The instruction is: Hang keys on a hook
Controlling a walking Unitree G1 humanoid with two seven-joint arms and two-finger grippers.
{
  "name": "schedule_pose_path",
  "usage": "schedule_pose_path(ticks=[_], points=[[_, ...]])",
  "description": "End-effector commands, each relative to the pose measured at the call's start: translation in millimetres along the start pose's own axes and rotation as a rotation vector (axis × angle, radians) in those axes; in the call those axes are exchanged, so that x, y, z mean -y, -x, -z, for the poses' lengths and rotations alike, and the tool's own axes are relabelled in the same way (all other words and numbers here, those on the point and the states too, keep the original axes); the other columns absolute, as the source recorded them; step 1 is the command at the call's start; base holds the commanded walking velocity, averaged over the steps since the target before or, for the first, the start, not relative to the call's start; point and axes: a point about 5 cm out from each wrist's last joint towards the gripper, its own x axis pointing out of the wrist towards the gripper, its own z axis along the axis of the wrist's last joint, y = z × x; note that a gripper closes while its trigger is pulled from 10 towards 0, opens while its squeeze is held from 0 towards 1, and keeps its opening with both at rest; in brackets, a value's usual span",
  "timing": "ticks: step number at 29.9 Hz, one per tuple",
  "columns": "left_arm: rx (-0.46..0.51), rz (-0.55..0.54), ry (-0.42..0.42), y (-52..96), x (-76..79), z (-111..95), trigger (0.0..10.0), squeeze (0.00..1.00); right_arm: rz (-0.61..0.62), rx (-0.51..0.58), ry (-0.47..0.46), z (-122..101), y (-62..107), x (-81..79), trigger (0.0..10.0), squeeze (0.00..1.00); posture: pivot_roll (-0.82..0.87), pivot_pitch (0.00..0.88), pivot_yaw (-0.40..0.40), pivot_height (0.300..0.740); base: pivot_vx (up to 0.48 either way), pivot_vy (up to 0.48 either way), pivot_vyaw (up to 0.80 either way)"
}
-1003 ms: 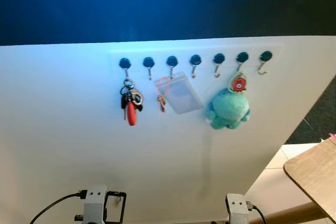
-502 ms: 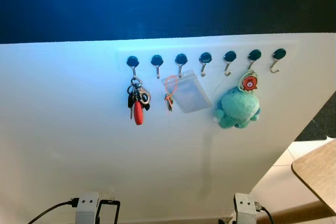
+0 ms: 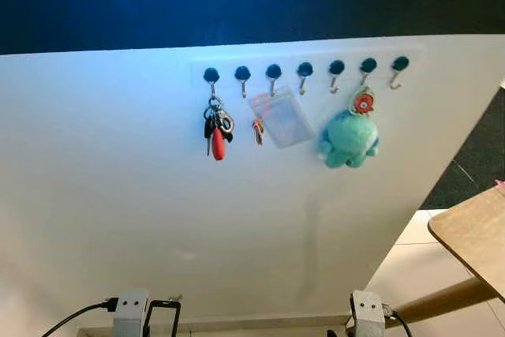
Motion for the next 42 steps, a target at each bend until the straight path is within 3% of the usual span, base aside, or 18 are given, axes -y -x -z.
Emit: schedule_pose_path(ticks=[1,12,30,42], points=[[-0.001,-0.017,-0.015,0.8,-7.1,-1.3,10.0,0.00,0.001,-0.003,-0.012,0.9,-0.1,-2.2,10.0,0.00,0.03,0.043,0.030,0.740,-0.259,0.000,0.00],[0.014,-0.011,-0.026,-1.4,-7.3,-8.1,10.0,0.00,-0.002,-0.012,-0.019,3.4,0.1,-4.6,10.0,0.00,0.04,0.038,0.041,0.740,-0.247,0.000,0.00],[0.064,-0.005,-0.053,-3.7,-6.6,-19.9,10.0,0.00,-0.002,-0.016,-0.029,6.2,0.9,-5.6,10.0,0.00,0.04,0.057,0.043,0.740,0.000,0.000,0.00],[0.154,0.024,-0.061,-7.1,3.8,-36.9,10.0,0.00,-0.003,-0.002,-0.020,0.4,-0.4,-3.6,10.0,0.00,0.03,0.050,0.032,0.740,0.000,-0.386,0.00]])
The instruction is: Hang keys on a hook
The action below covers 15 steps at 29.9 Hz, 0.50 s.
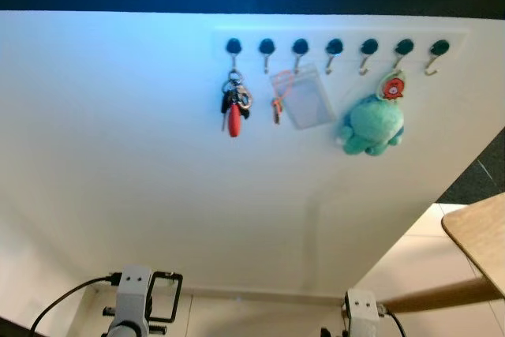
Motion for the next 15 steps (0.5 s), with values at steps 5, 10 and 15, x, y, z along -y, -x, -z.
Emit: schedule_pose_path(ticks=[5,10,15], points=[[0.163,0.116,-0.176,2.4,-3.3,-24.6,10.0,0.00,0.012,-0.003,0.005,-0.9,0.5,6.5,10.0,0.00,0.03,0.048,0.021,0.740,0.000,0.000,0.00],[0.306,0.305,-0.380,12.8,-1.5,-46.6,10.0,0.00,0.005,-0.006,0.016,-1.1,0.4,6.7,10.0,0.00,0.03,0.050,0.022,0.740,0.000,0.000,0.00],[0.432,0.536,-0.571,32.7,5.7,-69.4,10.0,0.00,0.000,-0.007,0.019,-1.0,0.5,6.7,10.0,0.00,0.04,0.054,0.017,0.740,0.000,0.000,0.00]])
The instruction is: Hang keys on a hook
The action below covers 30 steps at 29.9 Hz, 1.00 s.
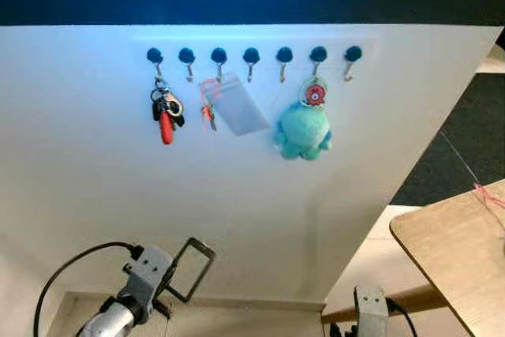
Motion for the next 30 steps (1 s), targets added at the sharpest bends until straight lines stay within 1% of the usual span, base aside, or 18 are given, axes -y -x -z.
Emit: schedule_pose_path(ticks=[1,3,5,6,8,9,10,12,13,15,17,18,21,23,27,28,29,30], points=[[0.027,0.083,-0.057,4.1,-0.2,-7.3,10.0,0.00,0.001,-0.024,-0.004,6.2,1.6,1.1,10.0,0.00,0.04,0.054,0.017,0.740,0.000,0.000,0.00],[0.094,0.161,-0.123,7.4,-4.1,-29.6,10.0,0.00,-0.003,-0.025,-0.002,6.5,1.6,0.9,10.0,0.00,0.04,0.058,0.015,0.740,0.000,0.000,0.00],[0.166,0.204,-0.169,8.4,-9.6,-56.4,10.0,0.00,-0.008,-0.026,0.004,6.7,1.7,0.6,10.0,0.00,0.04,0.059,0.012,0.740,0.000,0.000,0.00],[0.166,0.204,-0.169,8.4,-9.6,-56.4,10.0,0.00,-0.008,-0.026,0.004,6.7,1.7,0.6,10.0,0.00,0.04,0.059,0.012,0.740,0.000,0.000,0.00],[0.226,0.237,-0.206,9.1,-13.5,-81.0,10.0,0.00,-0.022,-0.024,0.027,6.0,1.5,-0.2,10.0,0.00,0.04,0.063,0.008,0.740,0.000,0.000,0.00],[0.242,0.246,-0.220,9.5,-14.1,-87.7,10.0,0.00,-0.027,-0.023,0.035,5.8,1.5,-0.4,10.0,0.00,0.05,0.063,0.007,0.740,0.000,0.000,0.00],[0.291,0.249,-0.254,7.4,-18.0,-105.1,10.0,0.00,-0.030,-0.022,0.039,5.7,1.4,-1.2,10.0,0.00,0.05,0.066,0.001,0.740,0.000,0.000,0.00],[0.388,0.243,-0.289,4.0,-25.0,-136.5,10.0,0.00,-0.035,-0.022,0.042,5.5,1.2,-2.5,10.0,0.00,0.05,0.068,-0.003,0.740,0.000,0.000,0.00],[0.388,0.243,-0.289,4.0,-25.0,-136.5,10.0,0.00,-0.035,-0.022,0.042,5.5,1.2,-2.5,10.0,0.00,0.05,0.068,-0.003,0.740,0.000,0.000,0.00],[0.487,0.224,-0.303,2.0,-32.8,-165.9,10.0,0.00,-0.039,-0.020,0.047,4.7,0.9,-3.3,10.0,0.00,0.05,0.067,-0.004,0.740,0.000,0.000,0.00],[0.555,0.221,-0.320,2.1,-37.8,-187.5,10.0,0.00,-0.040,-0.017,0.048,3.8,0.6,-3.6,10.0,0.00,0.04,0.069,-0.003,0.740,0.000,0.000,0.00],[0.555,0.221,-0.320,2.1,-37.8,-187.5,10.0,0.00,-0.040,-0.017,0.048,3.8,0.6,-3.6,10.0,0.00,0.04,0.069,-0.003,0.740,0.000,0.000,0.00],[0.635,0.248,-0.345,4.7,-37.7,-218.4,10.0,0.00,-0.038,-0.013,0.048,2.4,0.3,-3.3,10.0,0.00,0.04,0.068,-0.003,0.740,0.000,0.000,0.00],[0.645,0.254,-0.349,5.0,-37.1,-222.6,10.0,0.00,-0.038,-0.012,0.048,2.2,0.3,-3.2,10.0,0.00,0.04,0.068,-0.003,0.740,0.000,0.000,0.00],[0.720,0.280,-0.367,5.8,-29.9,-254.0,10.0,0.00,-0.035,-0.013,0.049,2.2,0.4,-2.1,10.0,0.00,0.04,0.066,-0.003,0.740,0.000,0.000,0.00],[0.720,0.280,-0.367,5.8,-29.9,-254.0,10.0,0.00,-0.035,-0.013,0.049,2.2,0.4,-2.1,10.0,0.00,0.04,0.066,-0.003,0.740,0.000,0.000,0.00],[0.739,0.281,-0.377,5.1,-27.8,-261.5,10.0,0.00,-0.034,-0.013,0.050,2.3,0.5,-1.9,10.0,0.00,0.04,0.066,-0.003,0.740,0.000,0.000,0.00],[0.739,0.281,-0.377,5.1,-27.8,-261.5,10.0,0.00,-0.034,-0.013,0.050,2.3,0.5,-1.9,10.0,0.00,0.04,0.066,-0.003,0.740,0.000,0.000,0.00]])
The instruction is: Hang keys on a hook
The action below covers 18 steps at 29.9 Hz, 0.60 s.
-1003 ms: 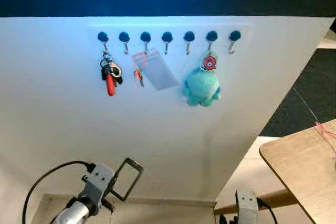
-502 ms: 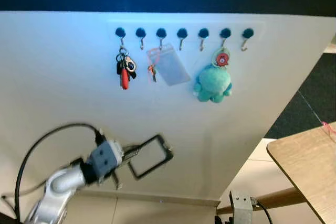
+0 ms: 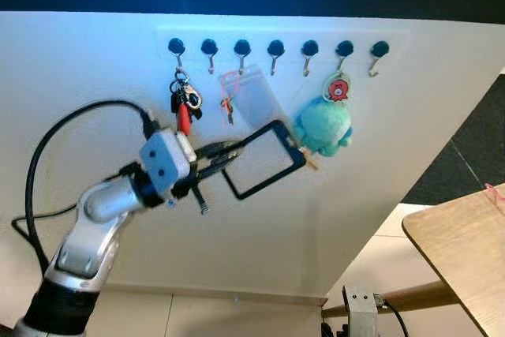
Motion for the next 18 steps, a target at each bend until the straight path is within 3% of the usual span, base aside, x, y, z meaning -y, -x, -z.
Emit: schedule_pose_path(ticks=[1,7,18], points=[[0.024,-0.018,-0.019,-11.7,-2.4,-7.7,10.0,0.00,0.003,-0.012,-0.010,4.8,1.4,0.9,10.0,0.00,0.03,0.067,-0.001,0.740,0.000,0.000,0.00],[-0.011,-0.102,-0.113,-20.4,-16.7,-11.5,10.0,0.00,0.002,-0.012,-0.014,5.8,1.6,0.0,10.0,0.00,0.04,0.071,0.003,0.740,0.000,0.000,0.00],[-0.126,-0.150,-0.139,-24.2,-25.0,-9.0,10.0,0.00,0.004,-0.012,-0.019,6.5,1.8,-0.4,10.0,0.00,0.03,0.072,0.007,0.740,0.000,0.000,0.00]])
